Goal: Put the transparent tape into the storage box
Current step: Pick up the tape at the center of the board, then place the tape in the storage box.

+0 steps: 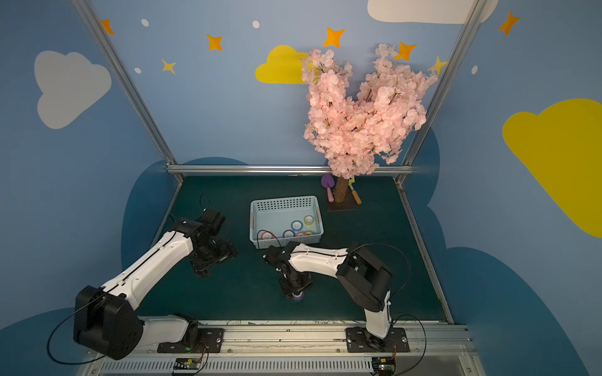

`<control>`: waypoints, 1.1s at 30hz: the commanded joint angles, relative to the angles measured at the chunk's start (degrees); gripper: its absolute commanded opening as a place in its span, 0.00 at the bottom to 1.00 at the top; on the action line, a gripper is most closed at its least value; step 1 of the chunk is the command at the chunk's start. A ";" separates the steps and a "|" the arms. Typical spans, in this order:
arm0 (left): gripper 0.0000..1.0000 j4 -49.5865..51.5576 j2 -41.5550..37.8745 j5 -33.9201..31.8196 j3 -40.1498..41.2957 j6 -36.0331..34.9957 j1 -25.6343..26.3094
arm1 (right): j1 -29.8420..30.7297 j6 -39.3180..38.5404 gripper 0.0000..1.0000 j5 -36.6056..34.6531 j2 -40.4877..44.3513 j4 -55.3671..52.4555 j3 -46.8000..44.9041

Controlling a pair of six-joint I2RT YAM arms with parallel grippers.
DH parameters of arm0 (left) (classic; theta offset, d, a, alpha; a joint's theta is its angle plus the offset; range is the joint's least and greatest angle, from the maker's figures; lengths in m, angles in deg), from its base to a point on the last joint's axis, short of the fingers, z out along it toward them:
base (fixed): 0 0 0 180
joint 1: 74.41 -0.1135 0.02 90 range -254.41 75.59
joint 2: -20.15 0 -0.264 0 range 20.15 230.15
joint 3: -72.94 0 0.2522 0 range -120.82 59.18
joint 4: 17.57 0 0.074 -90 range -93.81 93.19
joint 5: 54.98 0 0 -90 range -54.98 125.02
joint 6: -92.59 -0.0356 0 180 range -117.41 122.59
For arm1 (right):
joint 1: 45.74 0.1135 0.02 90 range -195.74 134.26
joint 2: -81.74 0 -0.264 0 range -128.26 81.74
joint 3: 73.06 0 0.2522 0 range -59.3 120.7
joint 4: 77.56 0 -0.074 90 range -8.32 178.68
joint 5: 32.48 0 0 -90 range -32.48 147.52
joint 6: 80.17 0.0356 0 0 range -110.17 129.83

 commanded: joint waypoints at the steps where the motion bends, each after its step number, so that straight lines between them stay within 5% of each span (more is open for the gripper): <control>1: 1.00 3.40 0.10 -0.75 -0.80 7.92 -0.18 | -1.42 0.48 0.52 -1.60 4.85 -4.72 2.17; 17: 1.00 3.52 2.51 0.54 -2.04 9.31 -0.36 | -10.87 -4.26 0.51 -5.20 6.25 -13.90 24.87; 33: 1.00 3.84 6.02 1.17 -4.10 -1.28 -0.54 | -14.61 -11.19 0.51 -4.54 -15.73 -15.04 54.65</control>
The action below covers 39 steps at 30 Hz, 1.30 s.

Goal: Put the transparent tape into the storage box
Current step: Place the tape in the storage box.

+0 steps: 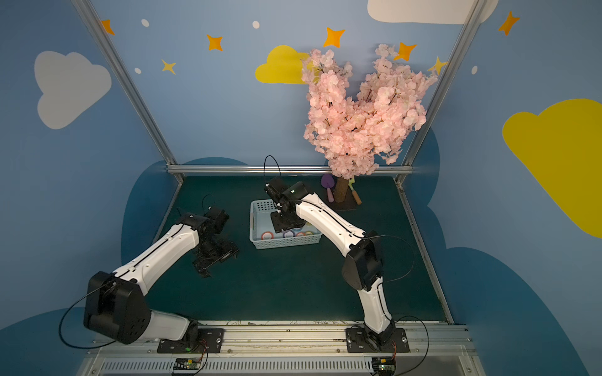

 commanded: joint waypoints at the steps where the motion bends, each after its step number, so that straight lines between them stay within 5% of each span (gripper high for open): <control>1: 1.00 1.47 0.05 0.14 -0.96 -4.31 -0.32 | -0.37 -2.31 0.51 0.62 -4.50 -1.82 6.38; 8: 1.00 0.27 -1.48 1.87 0.38 -10.74 -0.41 | -0.77 -4.13 0.51 2.36 -13.67 -0.18 15.78; 23: 1.00 -4.88 -6.69 5.67 4.88 -17.41 -0.59 | -1.64 -6.12 0.51 1.44 -21.46 17.85 15.17; 39: 1.00 -6.96 -9.42 6.94 7.30 -19.52 -0.55 | -1.93 -5.66 0.51 3.42 -25.93 22.22 15.26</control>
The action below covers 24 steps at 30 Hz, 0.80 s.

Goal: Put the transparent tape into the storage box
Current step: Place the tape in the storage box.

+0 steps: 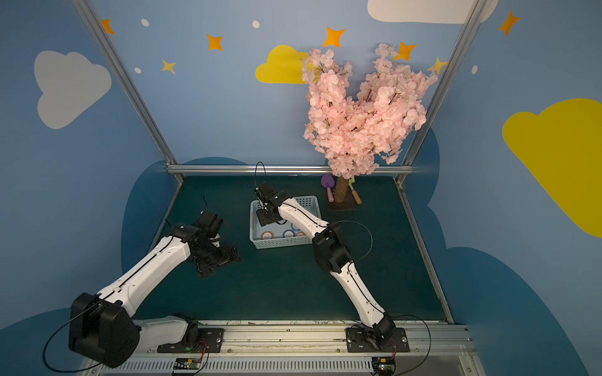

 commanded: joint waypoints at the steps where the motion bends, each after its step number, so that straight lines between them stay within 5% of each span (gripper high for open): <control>1: 1.00 -0.31 -0.81 0.68 0.91 -1.02 -0.29 | -0.19 -0.06 0.51 0.90 -1.04 1.42 0.87; 6: 1.00 -0.51 -1.53 0.48 1.35 -1.44 -0.23 | -0.34 0.55 0.55 1.39 -1.52 1.56 0.82; 14: 1.00 -0.79 -3.02 0.51 1.58 -1.76 -0.26 | -0.92 1.58 0.75 1.79 -0.78 1.47 0.86; 24: 1.00 -3.62 -7.19 0.07 2.03 -3.43 -0.24 | -2.84 2.69 0.80 2.91 8.60 0.58 -3.49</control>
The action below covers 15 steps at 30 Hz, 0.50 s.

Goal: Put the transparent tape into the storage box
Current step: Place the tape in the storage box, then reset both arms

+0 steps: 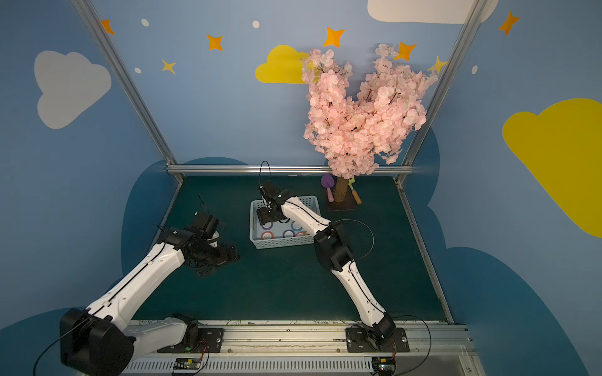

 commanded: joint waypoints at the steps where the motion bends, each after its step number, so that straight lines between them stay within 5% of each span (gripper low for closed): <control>1: 1.00 -1.56 -2.19 -0.15 1.10 -1.98 -0.15 | -0.89 0.46 0.81 1.07 8.62 -0.19 -2.29; 7: 1.00 -6.55 -7.16 -2.07 3.25 -3.70 -0.28 | -1.91 1.37 0.87 4.75 19.14 -0.19 -9.25; 9: 1.00 -9.08 -9.92 -3.75 4.41 -4.26 -0.25 | -2.20 2.45 0.98 5.67 23.41 -0.19 -12.45; 15: 1.00 -19.58 -20.10 -7.95 11.17 -5.34 -0.28 | -2.72 3.56 0.98 4.48 36.20 -0.10 -23.29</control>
